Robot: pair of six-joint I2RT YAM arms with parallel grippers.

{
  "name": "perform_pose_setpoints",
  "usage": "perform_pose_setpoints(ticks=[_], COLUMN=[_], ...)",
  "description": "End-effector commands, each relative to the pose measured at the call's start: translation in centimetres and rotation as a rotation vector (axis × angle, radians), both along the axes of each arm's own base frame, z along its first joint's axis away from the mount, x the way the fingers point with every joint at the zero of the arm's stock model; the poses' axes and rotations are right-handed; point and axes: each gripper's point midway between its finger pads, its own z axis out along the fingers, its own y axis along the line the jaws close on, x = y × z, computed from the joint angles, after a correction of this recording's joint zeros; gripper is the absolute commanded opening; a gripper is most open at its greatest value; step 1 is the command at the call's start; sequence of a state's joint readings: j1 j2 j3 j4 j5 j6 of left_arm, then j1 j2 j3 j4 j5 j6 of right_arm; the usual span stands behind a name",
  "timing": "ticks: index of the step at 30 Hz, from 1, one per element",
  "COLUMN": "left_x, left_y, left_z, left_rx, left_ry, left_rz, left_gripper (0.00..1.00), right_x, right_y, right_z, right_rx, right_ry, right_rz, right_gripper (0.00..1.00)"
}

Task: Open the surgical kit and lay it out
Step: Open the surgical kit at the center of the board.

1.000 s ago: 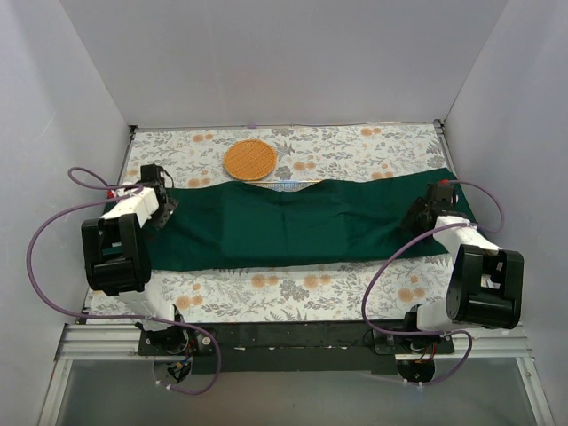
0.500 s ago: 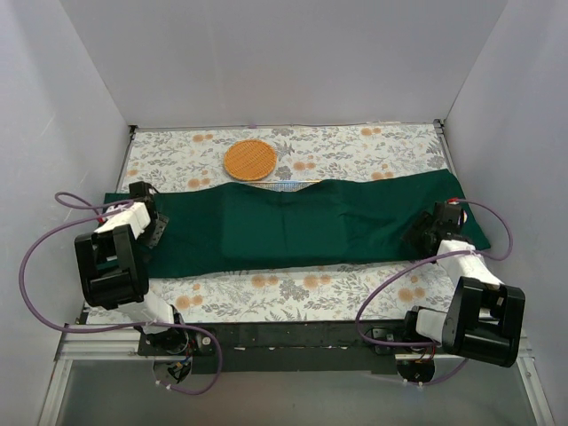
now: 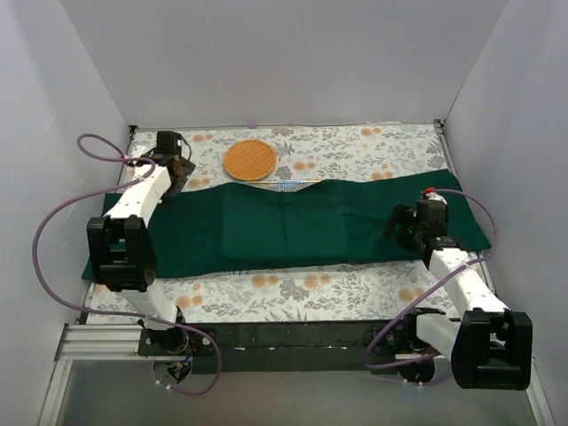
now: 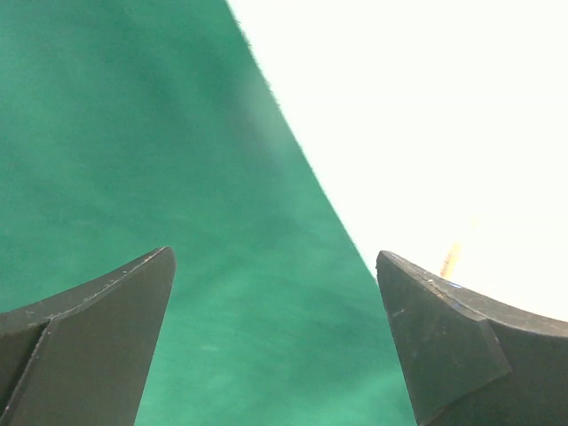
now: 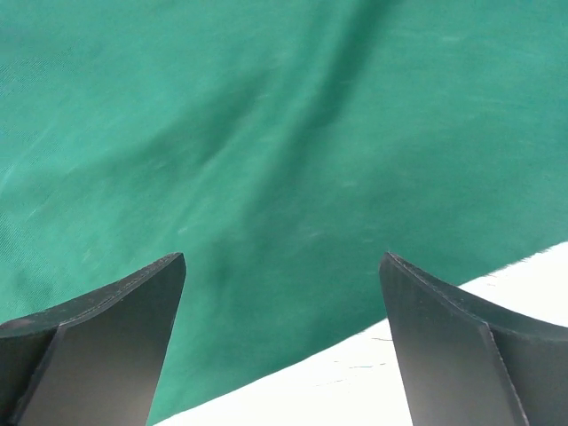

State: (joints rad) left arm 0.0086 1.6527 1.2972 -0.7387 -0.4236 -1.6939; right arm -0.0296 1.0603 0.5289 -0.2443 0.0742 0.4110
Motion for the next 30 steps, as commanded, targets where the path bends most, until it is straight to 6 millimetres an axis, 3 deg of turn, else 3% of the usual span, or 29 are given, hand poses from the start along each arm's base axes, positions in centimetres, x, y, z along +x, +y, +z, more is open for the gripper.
perform_pose_setpoints(ticks=[1, 8, 9, 16, 19, 30], left_x=[2.5, 5.8, 5.9, 6.4, 6.1, 4.9], left_y=[-3.5, -7.2, -7.3, -8.0, -8.2, -8.5], left_z=[-0.4, -3.2, -4.1, -5.5, -5.6, -4.8], left_rx=[-0.006, 0.02, 0.022, 0.051, 0.052, 0.045], left_ry=[0.035, 0.125, 0.155, 0.202, 0.216, 0.189], left_rz=[-0.066, -0.163, -0.169, -0.209, -0.223, -0.254], left_gripper=[0.98, 0.98, 0.98, 0.98, 0.93, 0.55], right_x=[1.1, 1.3, 1.3, 1.2, 1.2, 1.2], right_y=[1.4, 3.0, 3.1, 3.5, 3.4, 3.1], right_z=[2.5, 2.9, 2.8, 2.3, 2.4, 2.4], right_rx=[-0.087, -0.087, -0.083, -0.077, -0.083, -0.092], right_ry=[-0.074, -0.12, -0.119, -0.106, -0.107, -0.113], right_rz=[0.087, 0.17, 0.174, 0.196, 0.192, 0.179], right_gripper=[0.99, 0.98, 0.98, 0.98, 0.98, 0.97])
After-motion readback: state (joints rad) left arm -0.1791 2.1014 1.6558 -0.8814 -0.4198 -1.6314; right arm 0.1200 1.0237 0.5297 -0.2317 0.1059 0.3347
